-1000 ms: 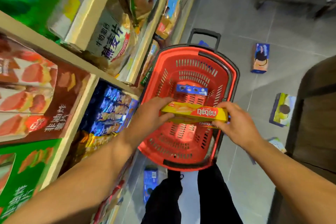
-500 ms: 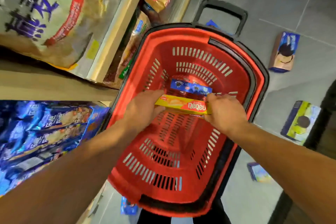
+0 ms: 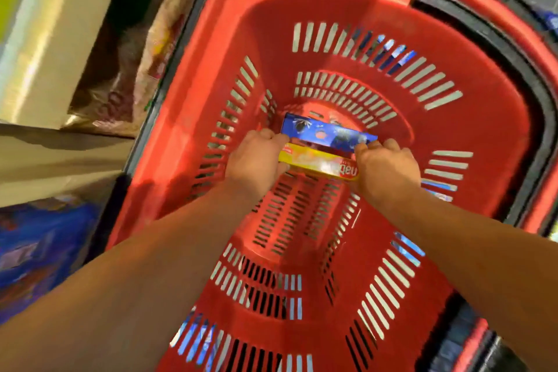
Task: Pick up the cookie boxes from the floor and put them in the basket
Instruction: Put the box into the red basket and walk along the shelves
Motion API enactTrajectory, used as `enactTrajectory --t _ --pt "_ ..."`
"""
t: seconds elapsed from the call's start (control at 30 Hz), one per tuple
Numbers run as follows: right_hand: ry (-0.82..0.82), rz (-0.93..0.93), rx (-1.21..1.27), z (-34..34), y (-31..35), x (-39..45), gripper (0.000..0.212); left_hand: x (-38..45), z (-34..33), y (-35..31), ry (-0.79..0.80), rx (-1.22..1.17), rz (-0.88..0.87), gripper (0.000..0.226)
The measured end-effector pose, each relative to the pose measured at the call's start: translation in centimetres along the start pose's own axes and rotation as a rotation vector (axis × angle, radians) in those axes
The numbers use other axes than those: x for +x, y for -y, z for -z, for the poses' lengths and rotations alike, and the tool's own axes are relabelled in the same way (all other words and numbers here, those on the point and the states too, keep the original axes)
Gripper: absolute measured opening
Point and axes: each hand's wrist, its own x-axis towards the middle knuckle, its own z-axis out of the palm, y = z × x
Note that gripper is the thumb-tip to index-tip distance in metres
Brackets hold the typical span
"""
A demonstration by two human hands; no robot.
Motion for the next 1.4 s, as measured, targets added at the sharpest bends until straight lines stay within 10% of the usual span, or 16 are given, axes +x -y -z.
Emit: enactTrajectory --t 0.93,1.4 --pt "0.113 -0.211 0.057 -6.3 2.0 7.3 0.04 8.6 -8.9 0.0 -0.271 0.006 0.041 0.051" --pt "0.034 -0.063 0.325 7.9 2.0 -10.2 0.064 -7.8 5.2 -4.5 -0.142 -0.162 -0.172 0.057"
